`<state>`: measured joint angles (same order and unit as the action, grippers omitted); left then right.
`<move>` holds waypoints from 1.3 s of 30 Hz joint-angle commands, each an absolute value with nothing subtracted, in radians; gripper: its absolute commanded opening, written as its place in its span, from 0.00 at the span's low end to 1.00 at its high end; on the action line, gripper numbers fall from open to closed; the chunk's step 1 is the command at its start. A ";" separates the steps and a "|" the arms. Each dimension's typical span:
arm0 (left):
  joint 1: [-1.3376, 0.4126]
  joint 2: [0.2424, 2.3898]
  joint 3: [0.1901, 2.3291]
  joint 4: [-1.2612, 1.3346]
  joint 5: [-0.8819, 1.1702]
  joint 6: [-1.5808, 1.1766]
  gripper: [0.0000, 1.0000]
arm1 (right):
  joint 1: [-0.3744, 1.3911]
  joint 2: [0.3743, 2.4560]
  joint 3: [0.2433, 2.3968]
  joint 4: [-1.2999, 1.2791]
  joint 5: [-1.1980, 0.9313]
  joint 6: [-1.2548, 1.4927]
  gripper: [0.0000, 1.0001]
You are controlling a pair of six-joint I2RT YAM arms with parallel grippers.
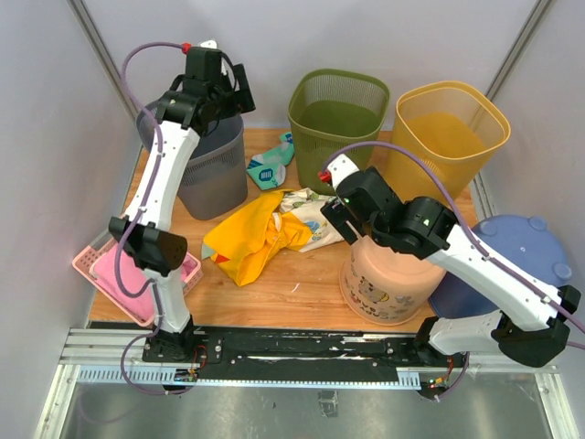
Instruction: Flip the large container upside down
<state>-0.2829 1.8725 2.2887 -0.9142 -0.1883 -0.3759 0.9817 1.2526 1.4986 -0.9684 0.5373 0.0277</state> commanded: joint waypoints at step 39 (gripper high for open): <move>0.150 1.497 1.542 -0.226 0.622 -0.667 0.00 | 0.814 1.222 1.503 -0.803 0.197 0.032 0.83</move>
<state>0.0959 1.5227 1.6806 -0.5102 0.3443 -0.5468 0.8265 1.2316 1.5215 -0.8207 0.2379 0.0105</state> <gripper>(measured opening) 0.047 0.833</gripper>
